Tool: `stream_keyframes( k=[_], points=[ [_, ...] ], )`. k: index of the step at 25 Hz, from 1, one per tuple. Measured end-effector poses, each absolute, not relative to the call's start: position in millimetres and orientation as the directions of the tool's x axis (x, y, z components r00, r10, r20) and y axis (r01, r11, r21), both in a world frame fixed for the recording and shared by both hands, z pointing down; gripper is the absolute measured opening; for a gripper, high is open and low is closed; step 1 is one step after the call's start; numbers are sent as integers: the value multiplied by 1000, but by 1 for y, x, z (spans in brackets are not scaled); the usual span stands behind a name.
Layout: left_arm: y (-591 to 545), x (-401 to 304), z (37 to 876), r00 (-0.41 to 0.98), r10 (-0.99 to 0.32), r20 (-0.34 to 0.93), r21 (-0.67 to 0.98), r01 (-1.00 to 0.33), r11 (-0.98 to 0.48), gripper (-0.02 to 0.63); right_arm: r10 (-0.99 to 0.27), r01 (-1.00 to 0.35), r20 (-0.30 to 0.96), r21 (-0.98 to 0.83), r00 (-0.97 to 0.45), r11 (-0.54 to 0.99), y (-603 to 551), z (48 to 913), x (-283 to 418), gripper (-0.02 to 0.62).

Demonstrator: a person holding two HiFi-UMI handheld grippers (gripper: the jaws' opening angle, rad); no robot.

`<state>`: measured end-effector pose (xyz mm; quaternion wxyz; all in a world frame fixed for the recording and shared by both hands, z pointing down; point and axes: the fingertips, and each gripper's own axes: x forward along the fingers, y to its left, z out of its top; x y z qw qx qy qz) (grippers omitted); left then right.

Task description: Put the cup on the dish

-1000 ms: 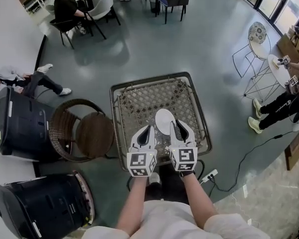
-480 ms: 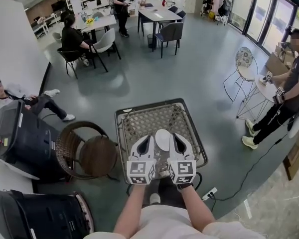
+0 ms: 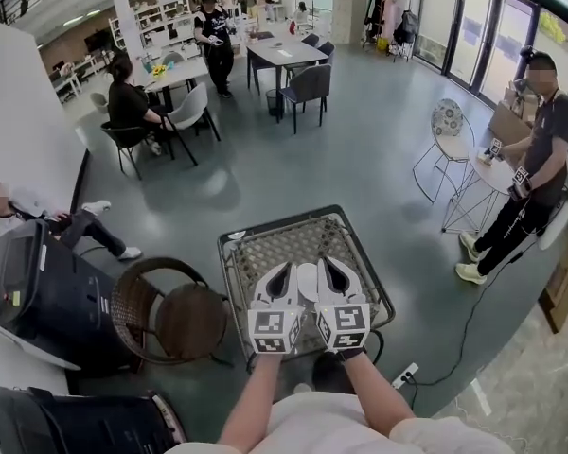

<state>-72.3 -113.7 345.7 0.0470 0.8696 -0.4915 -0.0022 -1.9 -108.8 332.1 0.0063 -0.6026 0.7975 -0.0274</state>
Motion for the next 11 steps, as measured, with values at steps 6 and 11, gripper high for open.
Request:
stream_keyframes(
  k=[6,11],
  points=[
    [-122,-80,341,512,-859,16,92,-856,-509,5,-965,-964,-3,-55,-261,261,-116,320,-1,-2],
    [-132,-86,351,495,-868,39,108,-866,-489,5,-967,-965,26,-73,-254,252,-127,331,6,0]
  ],
)
